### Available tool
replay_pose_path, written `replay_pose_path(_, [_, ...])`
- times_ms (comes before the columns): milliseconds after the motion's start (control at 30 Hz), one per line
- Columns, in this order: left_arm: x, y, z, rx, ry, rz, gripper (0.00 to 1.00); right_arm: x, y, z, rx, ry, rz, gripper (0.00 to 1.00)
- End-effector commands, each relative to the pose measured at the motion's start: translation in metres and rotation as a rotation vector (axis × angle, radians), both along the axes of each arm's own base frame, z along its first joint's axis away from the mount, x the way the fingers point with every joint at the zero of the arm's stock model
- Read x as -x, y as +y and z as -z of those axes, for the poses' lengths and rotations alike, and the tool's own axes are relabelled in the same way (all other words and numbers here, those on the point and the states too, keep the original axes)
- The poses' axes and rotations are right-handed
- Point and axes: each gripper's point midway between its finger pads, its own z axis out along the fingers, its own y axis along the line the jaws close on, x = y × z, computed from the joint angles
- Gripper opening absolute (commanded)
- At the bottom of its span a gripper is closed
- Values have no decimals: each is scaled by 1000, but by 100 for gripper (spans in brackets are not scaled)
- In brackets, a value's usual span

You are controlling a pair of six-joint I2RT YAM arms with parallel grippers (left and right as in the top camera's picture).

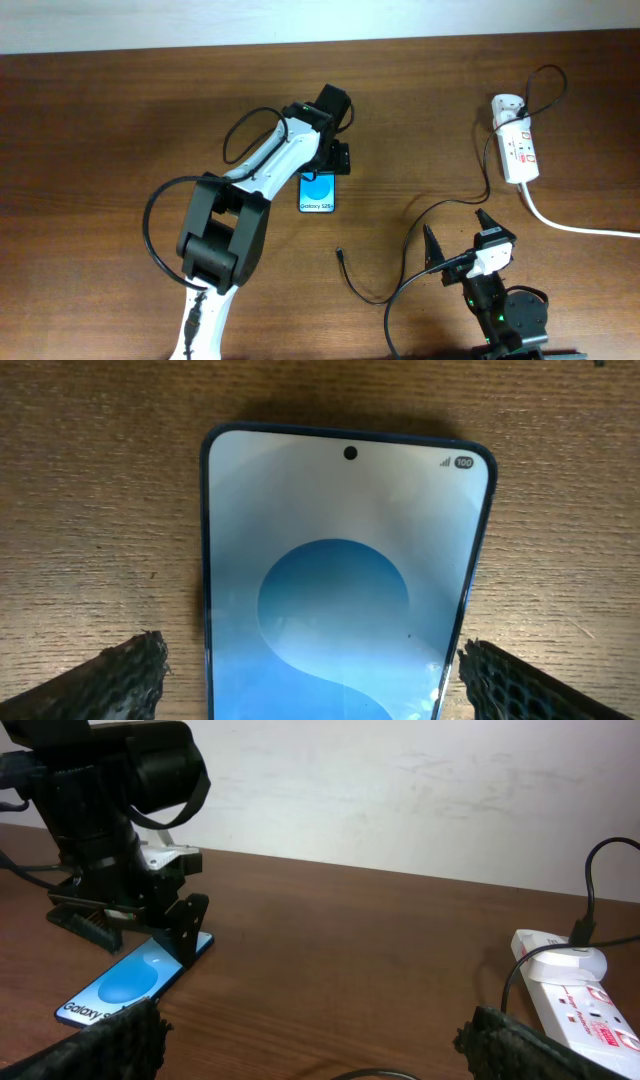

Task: Plug charger to phone and switch on socket
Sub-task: 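Close the left gripper on the phone's top end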

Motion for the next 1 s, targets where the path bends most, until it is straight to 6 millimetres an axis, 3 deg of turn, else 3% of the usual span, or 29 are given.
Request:
replay_pose_path(0, [-1, -7, 1, 4, -6, 45, 99, 0, -2, 3, -6, 6, 10, 98])
replay_pose_path(67, [-1, -7, 2, 4, -4, 45, 99, 0, -2, 3, -6, 6, 10, 98])
replay_pose_path(200, [6, -4, 28, -19, 50, 46, 99, 0, -2, 3, -6, 6, 10, 99])
replay_pose_path(400, [7, -4, 29, -20, 53, 47, 99, 0, -2, 3, -6, 6, 10, 98])
replay_pose_path(567, [19, 3, 30, -48, 105, 46, 99, 0, -2, 3, -6, 6, 10, 98])
replay_pose_path(967, [14, 0, 29, -36, 84, 46, 99, 0, -2, 3, -6, 6, 10, 98])
